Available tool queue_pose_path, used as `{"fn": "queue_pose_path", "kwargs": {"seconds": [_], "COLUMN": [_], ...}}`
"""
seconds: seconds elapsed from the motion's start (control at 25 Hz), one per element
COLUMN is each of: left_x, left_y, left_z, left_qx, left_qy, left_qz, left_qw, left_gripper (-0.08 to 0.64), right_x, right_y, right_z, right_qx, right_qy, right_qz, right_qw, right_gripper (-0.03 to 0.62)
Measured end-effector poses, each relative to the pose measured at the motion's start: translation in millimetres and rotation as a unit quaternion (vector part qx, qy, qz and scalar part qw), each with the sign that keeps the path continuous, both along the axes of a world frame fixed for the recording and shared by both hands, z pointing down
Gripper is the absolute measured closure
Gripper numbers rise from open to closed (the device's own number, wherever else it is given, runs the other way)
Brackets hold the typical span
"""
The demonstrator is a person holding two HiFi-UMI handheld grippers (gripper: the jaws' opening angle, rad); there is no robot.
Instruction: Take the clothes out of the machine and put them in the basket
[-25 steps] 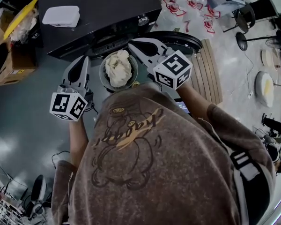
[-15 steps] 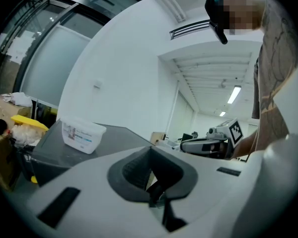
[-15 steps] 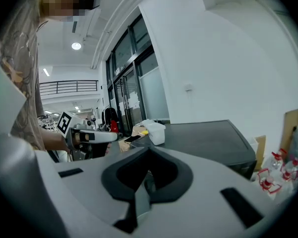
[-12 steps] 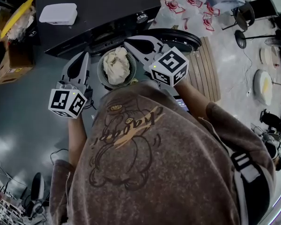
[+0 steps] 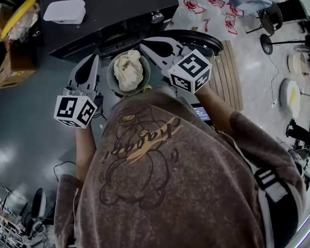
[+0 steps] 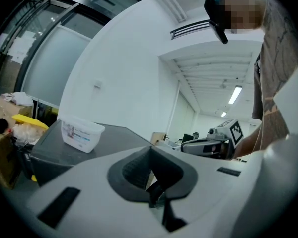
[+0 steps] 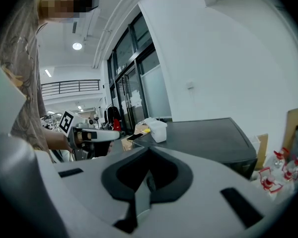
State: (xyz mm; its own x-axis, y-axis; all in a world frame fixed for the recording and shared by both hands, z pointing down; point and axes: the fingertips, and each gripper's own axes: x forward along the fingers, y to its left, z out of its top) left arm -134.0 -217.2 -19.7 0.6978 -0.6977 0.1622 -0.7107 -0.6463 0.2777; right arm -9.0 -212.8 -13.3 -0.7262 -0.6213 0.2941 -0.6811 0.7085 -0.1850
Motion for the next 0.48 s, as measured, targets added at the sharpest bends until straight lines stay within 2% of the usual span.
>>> {"fn": "queue_pose_path", "kwargs": {"seconds": [0.48], "left_x": [-10.4], "left_y": [1.0], "left_z": [1.1], "left_qx": [-0.002], "left_qy": [-0.001], "left_qz": [-0.03], "left_qw": [0.9995], "left_gripper": [0.554], "right_x": [-1.7], "right_y": [-2.0], "right_z": [-1.6], "right_qx": [0.008], "right_qy": [-0.019], "right_qz": [0.027], "right_qw": [0.999], "right_gripper": [0.597]}}
